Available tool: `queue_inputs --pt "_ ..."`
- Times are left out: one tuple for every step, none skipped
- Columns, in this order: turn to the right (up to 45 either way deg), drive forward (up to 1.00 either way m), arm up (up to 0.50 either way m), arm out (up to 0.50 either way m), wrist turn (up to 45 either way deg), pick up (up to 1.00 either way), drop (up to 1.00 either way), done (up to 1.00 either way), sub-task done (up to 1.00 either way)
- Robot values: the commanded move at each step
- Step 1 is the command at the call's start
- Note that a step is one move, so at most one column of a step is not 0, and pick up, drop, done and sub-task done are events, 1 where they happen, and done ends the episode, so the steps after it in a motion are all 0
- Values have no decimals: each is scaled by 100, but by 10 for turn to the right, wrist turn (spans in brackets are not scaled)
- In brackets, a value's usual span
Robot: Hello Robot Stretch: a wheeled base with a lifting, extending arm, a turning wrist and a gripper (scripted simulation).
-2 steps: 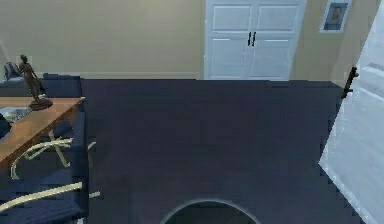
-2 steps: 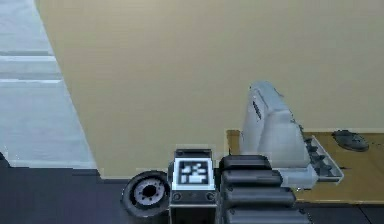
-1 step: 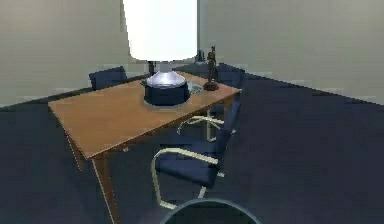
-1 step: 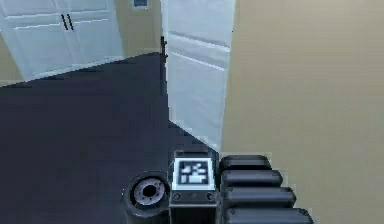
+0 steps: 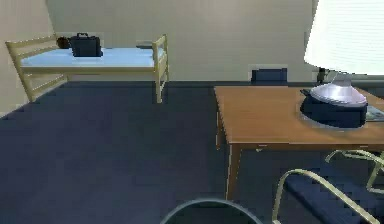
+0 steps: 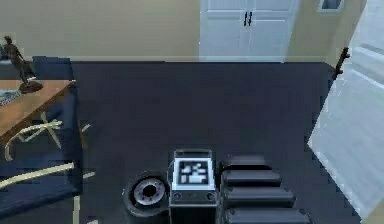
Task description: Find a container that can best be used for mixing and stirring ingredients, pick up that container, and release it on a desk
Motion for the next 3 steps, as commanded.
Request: queue_inputs --pt "-450 0 0 0 0 0 0 0 0" --pt "-210 0 0 0 0 0 0 0 0" --pt "0 60 0 0 0 0 0 0 0"
